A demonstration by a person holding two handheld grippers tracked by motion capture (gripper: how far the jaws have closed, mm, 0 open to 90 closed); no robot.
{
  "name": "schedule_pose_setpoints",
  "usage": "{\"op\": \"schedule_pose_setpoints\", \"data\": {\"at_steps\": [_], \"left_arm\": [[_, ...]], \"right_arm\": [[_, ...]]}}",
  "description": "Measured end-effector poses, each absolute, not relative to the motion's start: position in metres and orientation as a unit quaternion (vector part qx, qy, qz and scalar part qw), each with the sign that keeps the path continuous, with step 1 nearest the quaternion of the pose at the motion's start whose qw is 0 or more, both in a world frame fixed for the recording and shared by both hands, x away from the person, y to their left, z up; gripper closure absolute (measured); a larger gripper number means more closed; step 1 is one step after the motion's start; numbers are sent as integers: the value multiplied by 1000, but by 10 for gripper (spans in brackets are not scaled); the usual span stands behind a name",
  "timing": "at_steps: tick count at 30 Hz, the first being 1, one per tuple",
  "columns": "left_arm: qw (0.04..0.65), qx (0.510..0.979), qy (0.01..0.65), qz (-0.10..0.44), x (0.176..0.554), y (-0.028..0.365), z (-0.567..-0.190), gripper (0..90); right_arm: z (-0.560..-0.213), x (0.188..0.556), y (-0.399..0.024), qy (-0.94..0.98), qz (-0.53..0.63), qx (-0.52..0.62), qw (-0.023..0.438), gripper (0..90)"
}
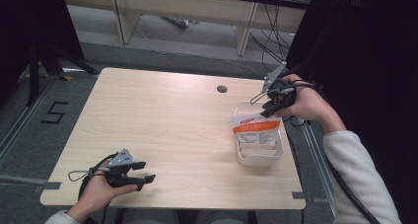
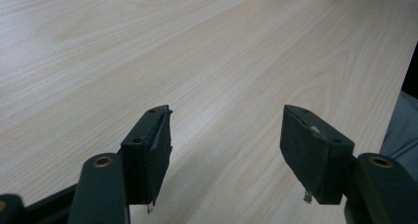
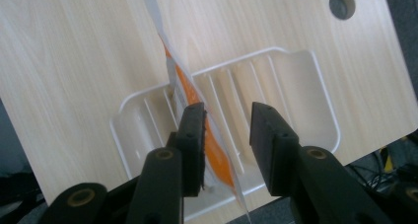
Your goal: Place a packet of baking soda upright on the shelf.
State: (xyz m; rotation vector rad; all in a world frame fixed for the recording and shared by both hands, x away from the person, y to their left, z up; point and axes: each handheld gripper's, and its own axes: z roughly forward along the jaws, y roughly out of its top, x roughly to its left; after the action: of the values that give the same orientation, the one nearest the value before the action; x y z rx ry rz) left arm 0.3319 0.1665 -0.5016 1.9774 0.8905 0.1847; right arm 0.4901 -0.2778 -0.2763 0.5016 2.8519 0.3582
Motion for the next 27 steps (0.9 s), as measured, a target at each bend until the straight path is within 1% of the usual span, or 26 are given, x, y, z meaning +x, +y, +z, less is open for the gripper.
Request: {"op": "schedule_pose_setpoints", "data": {"at_steps": [4,12,14,17,23,25,27], "left_arm": [[463,806,362,75,332,167,-502,358],[464,805,362,74,332,167,-502,358],[464,805,363,74,332,167,-502,358],[463,806,361,75,332,167,-502,358],[464,806,361,74,332,167,-502,358],[463,806,361,75,332,167,-502,358],[464,805,362,75,332,167,-502,358]], "right_arm": [[-271,485,-269,969,142,165,118,676],[-271,471,-245,972,157,127,116,681],[-271,468,-239,973,160,118,119,696],[-271,461,-231,973,159,109,127,741],[-284,448,-217,977,157,92,113,785],[-290,446,-213,979,156,77,103,797],[-296,441,-210,979,159,93,89,802]]}}
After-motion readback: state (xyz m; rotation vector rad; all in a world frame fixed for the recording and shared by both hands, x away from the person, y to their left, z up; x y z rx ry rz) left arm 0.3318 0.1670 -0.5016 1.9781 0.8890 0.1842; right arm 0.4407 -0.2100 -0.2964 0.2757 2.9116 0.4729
